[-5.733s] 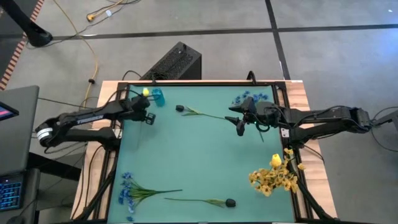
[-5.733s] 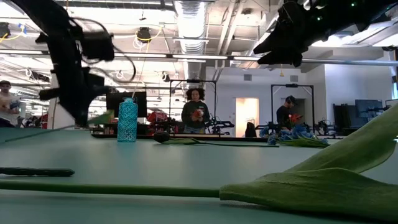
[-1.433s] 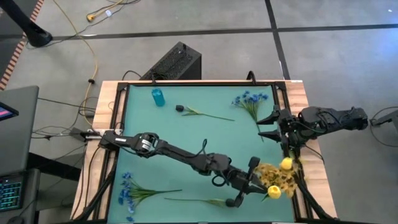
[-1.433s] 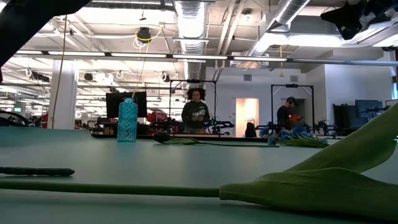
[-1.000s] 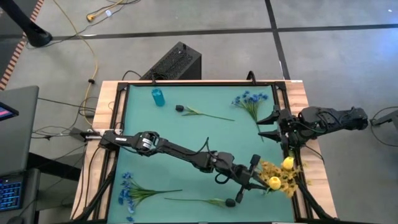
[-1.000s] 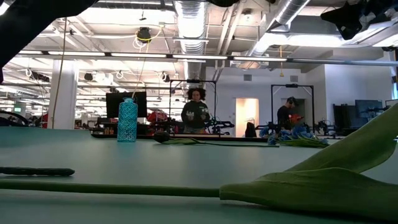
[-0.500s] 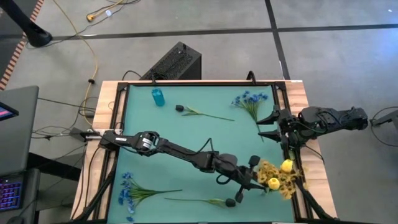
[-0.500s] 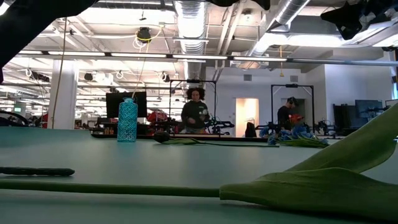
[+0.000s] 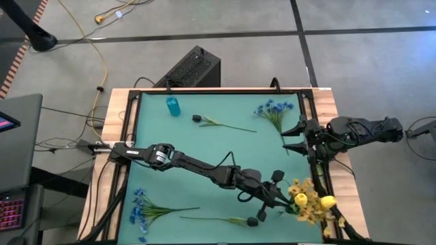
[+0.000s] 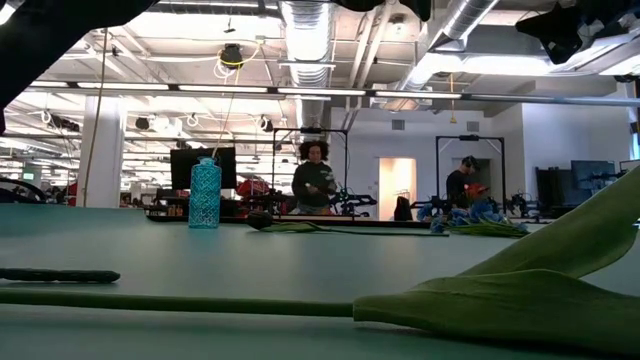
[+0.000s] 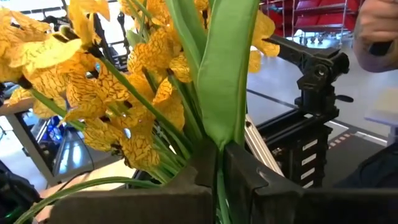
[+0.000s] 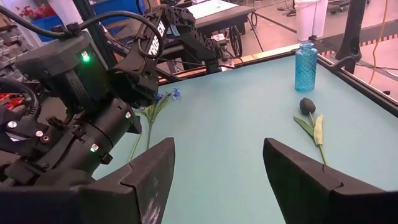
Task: Sort flowers into vase by color
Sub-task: Put the yellow tulip into the transparent vase, then put the top black tulip into the blue vase
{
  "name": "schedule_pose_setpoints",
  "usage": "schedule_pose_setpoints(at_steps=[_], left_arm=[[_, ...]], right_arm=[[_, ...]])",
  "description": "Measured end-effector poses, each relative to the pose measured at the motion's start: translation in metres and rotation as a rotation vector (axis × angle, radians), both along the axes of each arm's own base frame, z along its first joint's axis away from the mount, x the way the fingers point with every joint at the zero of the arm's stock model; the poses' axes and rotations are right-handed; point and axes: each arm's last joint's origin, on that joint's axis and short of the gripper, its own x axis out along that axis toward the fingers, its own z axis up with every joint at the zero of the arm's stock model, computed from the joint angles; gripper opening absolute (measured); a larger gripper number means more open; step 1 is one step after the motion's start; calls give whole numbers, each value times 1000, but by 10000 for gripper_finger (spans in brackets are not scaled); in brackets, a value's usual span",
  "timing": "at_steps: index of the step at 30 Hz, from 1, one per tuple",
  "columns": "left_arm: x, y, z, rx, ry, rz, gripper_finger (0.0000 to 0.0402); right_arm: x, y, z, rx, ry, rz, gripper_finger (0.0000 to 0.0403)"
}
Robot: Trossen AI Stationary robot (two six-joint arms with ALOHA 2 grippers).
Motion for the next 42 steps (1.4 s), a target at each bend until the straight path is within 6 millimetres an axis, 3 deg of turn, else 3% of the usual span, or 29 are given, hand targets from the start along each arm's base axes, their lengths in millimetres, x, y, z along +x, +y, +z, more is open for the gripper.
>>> schedule_pose_setpoints(at_steps=[6,16,22,30,42], left_arm=[[0,0,-1,4,14,-1,30],[-2,0,-11,27,130,-9,132],[-5,1,-9,37,187,-14,171],[-14,4,0,93,299,-10,180],[-49,18,45,213,519,103,180]], right_arm=[[0,0,0,0,0,0,272],[0,0,0,0,0,0,272],[0,0,0,0,0,0,272],[0,0,0,0,0,0,272],[0,0,0,0,-3,4,272]])
